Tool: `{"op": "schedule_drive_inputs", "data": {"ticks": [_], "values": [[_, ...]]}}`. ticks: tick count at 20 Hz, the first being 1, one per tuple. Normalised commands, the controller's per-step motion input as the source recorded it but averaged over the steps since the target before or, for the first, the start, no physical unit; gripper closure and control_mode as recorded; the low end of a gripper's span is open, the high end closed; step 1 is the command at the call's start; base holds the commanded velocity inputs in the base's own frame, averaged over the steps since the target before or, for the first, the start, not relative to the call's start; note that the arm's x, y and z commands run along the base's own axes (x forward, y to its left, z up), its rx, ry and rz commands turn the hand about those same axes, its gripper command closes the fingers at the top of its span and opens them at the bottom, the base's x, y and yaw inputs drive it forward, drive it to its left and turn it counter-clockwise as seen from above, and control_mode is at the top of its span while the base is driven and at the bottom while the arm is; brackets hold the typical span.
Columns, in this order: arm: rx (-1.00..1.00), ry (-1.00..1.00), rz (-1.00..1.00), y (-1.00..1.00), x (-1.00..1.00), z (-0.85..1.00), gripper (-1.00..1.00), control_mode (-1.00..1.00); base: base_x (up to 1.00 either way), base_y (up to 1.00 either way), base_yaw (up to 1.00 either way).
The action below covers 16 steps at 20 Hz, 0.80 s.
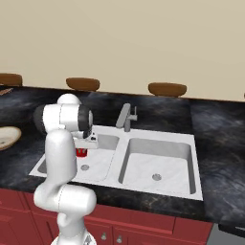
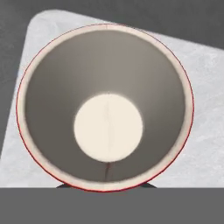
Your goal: Pick the mug and place it in the sink. Pick the bowl and place it in the open cabinet and then close the cabinet.
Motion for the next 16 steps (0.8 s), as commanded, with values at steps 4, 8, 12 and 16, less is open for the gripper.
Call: {"op": "schedule_drive_inputs", "data": {"ticks": [4,8,12,16], "values": [[0.03,-0.03,0.02,0.07,0.47,-0.53,1.0,-1.0,0.0,0.0,0.0],[0.01,-0.02,0.04,0.01,0.22,-0.62,1.0,-1.0,0.0,0.0,0.0],[0.0,-0.02,0.09,0.0,-0.17,-0.9,1.0,-1.0,0.0,0.0,0.0],[0.0,-0.1,0.12,0.02,-0.53,-1.0,1.0,-1.0,0.0,0.0,0.0]]}}
